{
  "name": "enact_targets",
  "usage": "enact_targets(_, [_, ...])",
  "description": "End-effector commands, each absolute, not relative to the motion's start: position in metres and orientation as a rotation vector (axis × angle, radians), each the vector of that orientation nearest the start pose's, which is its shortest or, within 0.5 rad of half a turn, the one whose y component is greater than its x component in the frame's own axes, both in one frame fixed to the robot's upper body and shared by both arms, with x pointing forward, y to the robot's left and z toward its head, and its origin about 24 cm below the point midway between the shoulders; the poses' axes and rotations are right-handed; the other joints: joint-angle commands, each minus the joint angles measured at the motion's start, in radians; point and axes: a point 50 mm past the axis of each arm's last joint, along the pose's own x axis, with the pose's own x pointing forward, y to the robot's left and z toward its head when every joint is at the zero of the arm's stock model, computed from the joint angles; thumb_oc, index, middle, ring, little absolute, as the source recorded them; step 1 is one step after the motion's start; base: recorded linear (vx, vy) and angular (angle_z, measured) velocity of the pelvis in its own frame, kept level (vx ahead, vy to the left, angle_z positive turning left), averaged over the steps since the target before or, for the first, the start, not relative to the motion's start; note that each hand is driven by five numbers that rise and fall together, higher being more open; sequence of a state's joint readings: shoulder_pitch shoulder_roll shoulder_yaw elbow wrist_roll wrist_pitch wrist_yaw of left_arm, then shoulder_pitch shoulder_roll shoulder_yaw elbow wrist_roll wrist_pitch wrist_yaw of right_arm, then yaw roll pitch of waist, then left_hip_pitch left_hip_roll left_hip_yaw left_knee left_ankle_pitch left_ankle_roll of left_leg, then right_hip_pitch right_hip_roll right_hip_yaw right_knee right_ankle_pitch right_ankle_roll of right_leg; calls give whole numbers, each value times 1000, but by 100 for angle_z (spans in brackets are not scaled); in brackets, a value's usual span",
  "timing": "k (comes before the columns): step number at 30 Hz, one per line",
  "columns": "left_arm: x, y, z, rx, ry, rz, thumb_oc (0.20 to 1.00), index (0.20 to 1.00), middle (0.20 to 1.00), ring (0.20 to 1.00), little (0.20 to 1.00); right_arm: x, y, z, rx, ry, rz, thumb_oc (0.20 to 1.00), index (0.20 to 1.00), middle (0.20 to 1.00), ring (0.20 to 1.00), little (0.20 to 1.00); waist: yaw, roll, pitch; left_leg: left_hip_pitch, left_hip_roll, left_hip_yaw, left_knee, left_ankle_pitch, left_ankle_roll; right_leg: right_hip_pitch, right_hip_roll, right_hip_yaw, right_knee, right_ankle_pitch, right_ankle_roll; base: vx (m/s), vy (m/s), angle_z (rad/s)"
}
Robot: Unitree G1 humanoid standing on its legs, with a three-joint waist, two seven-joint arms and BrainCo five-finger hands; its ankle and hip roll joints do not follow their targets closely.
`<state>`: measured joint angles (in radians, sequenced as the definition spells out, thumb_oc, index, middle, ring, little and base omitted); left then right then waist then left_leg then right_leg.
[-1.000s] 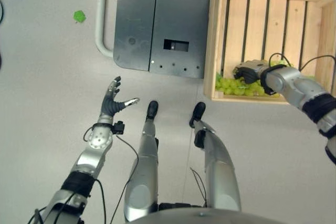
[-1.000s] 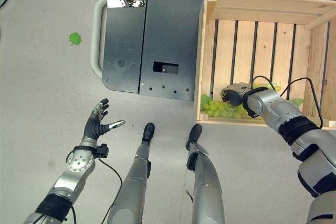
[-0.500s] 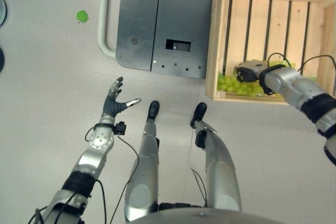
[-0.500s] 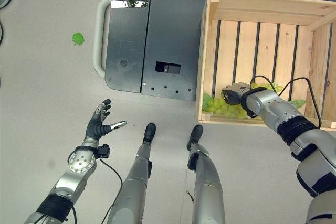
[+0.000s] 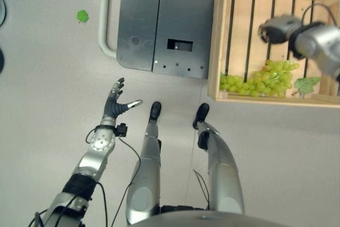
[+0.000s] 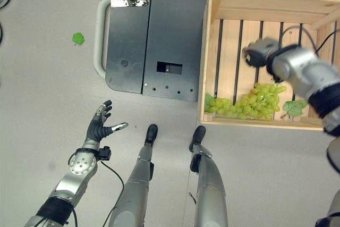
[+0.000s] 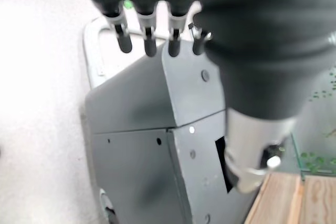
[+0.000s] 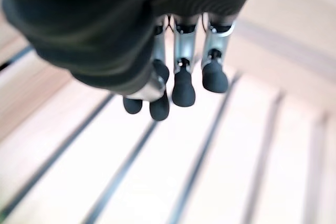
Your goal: Pick up the fruits from the basket on one side to the basket on the other side
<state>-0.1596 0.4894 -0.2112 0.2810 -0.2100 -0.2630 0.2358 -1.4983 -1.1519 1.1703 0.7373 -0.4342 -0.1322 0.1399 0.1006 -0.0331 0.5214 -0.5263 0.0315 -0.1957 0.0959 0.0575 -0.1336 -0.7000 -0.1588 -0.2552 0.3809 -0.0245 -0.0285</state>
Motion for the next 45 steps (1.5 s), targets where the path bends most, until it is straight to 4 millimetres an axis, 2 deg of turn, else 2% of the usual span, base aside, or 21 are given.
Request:
enact_targets(1, [266,231,75,318,-225,87,1000,1000,1000,1000,1000,364,-290,342,-2063,-33,-100,200,200,200,200,200,-24,-9,-1,53,20,8,-52,26,41,47,7,25,60,-95,121,0,0,0])
enact_targets(7, [265,233,74,322,-222,95,1000,1000,1000,1000,1000,360,-293,358,-2059,-54,-160,200,200,200,200,200,-22,-12,-1,57,21,8,-57,26,41,47,8,24,61,-93,123,0,0,0])
enact_targets(10, [264,232,72,316,-218,90,1000,1000,1000,1000,1000,360,-291,357,-2049,-57,-154,200,200,200,200,200,-22,-11,-1,56,21,6,-58,27,41,46,9,26,60,-92,122,0,0,0])
enact_targets(11, [264,232,72,315,-218,88,1000,1000,1000,1000,1000,361,-290,356,-2041,-56,-142,548,548,548,548,548,-22,-11,-1,56,21,6,-59,27,41,46,9,25,59,-92,122,0,0,0])
enact_targets(12, [264,231,72,313,-217,85,1000,1000,1000,1000,1000,361,-289,354,-2038,-55,-133,1000,1000,1000,1000,1000,-23,-11,-1,56,21,4,-59,28,42,45,9,26,60,-92,121,0,0,0])
enact_targets(17, [265,230,72,317,-215,79,1000,1000,1000,1000,1000,364,-281,336,-2082,-40,-27,1000,1000,1000,1000,1000,-27,-10,-1,54,20,4,-58,26,42,45,8,23,60,-93,123,0,0,0])
enact_targets(29, [267,229,73,344,-215,60,1000,1000,1000,1000,1000,357,-288,298,-2177,80,168,1000,1000,1000,1000,1000,-33,-11,-1,52,18,4,-53,20,41,36,3,28,67,-95,126,0,0,0])
enact_targets(38, [269,229,74,351,-219,62,1000,1000,1000,1000,1000,356,-288,277,-2231,142,262,1000,1000,1000,1000,1000,-34,-11,-1,51,14,5,-45,15,43,33,4,34,73,-96,127,0,0,0])
enact_targets(39, [270,228,75,351,-223,61,1000,1000,1000,1000,1000,355,-289,265,-2240,173,316,1000,1000,1000,1000,1000,-37,-8,-1,52,13,3,-46,15,43,30,3,33,75,-99,126,0,0,0])
enact_targets(45, [271,227,73,348,-214,64,1000,1000,1000,1000,1000,352,-297,245,-2245,242,371,1000,1000,1000,1000,1000,-39,-7,-1,54,13,-2,-55,19,41,32,1,27,74,-101,127,0,0,0])
